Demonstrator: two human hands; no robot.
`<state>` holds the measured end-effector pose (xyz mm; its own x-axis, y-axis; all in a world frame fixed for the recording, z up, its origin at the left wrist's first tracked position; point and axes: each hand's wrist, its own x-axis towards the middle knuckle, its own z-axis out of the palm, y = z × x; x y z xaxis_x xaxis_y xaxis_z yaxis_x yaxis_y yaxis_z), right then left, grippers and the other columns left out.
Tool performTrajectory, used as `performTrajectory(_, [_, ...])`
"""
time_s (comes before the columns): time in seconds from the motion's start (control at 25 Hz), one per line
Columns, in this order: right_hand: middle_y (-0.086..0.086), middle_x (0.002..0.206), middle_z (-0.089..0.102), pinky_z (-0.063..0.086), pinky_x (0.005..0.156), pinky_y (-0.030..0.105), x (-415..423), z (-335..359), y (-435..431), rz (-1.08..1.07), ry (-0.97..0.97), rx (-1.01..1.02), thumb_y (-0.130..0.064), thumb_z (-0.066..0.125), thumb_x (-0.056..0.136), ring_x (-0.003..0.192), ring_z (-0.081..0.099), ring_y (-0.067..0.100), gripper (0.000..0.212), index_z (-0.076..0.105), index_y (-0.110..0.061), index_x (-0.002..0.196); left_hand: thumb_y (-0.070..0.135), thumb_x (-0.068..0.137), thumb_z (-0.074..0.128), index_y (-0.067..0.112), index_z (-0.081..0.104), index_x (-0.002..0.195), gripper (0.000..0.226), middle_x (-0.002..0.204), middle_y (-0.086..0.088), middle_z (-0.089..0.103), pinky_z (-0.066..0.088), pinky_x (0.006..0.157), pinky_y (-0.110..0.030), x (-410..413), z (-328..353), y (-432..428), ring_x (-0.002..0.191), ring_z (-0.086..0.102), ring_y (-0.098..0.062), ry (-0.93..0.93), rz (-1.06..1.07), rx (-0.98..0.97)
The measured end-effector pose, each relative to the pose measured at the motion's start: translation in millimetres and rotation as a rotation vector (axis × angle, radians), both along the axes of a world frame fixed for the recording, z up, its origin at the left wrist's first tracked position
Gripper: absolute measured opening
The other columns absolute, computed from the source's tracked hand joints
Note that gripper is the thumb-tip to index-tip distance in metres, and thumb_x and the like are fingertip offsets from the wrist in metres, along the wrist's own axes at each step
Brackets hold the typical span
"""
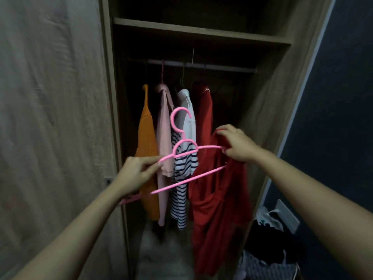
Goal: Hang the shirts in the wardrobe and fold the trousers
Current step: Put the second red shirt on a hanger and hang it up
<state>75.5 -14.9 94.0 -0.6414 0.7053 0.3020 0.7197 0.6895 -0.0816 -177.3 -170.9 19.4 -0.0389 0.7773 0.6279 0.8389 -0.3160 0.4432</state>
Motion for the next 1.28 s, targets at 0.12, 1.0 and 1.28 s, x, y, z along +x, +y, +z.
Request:
performTrajectory(0.12, [-0.004, 0.142, 0.041, 0.043, 0.096, 0.037, -20.1, 5.8, -34.3, 0.12, -0.063, 0.078, -0.004, 0.056, 0.073, 0.113, 0.043, 0.026, 0.064, 0.045, -0.017, 0.135, 0.029, 0.085, 0.061, 0.015, 0.069, 0.111, 0.031, 0.091, -0.002, 0.075, 0.037, 0.061, 0.002, 23.2, -17.7, 9.7, 0.068, 0.052, 0.027, -0.116, -0.031, 0.113])
performTrajectory(1.0, [0.002, 0.06, 0.061, 0.035, 0.041, 0.03, 21.1, 54.1, -58.5, 0.207, 0.367, 0.841, -0.051, 0.028, 0.096, 0.058, 0.063, 0.024, 0.054, 0.059, -0.017, 0.066, 0.029, 0.051, 0.07, 0.026, 0.041, 0.134, 0.088, 0.133, -0.004, 0.045, 0.035, 0.102, -0.019, 61.8, -80.9, 23.5, 0.122, 0.049, -0.02, -0.473, -0.149, -0.394])
performTrajectory(1.28, [0.001, 0.056, 0.06, 0.037, 0.04, 0.028, 60.8, 8.7, -24.3, 0.046, 0.262, 0.778, -0.058, 0.019, 0.095, 0.054, 0.063, 0.025, 0.065, 0.056, -0.016, 0.062, -0.004, 0.055, 0.065, 0.026, 0.056, 0.116, 0.069, 0.084, 0.002, 0.066, 0.045, 0.053, -0.022, -4.6, -6.3, 1.7, 0.058, 0.055, -0.005, -0.534, -0.222, -0.641])
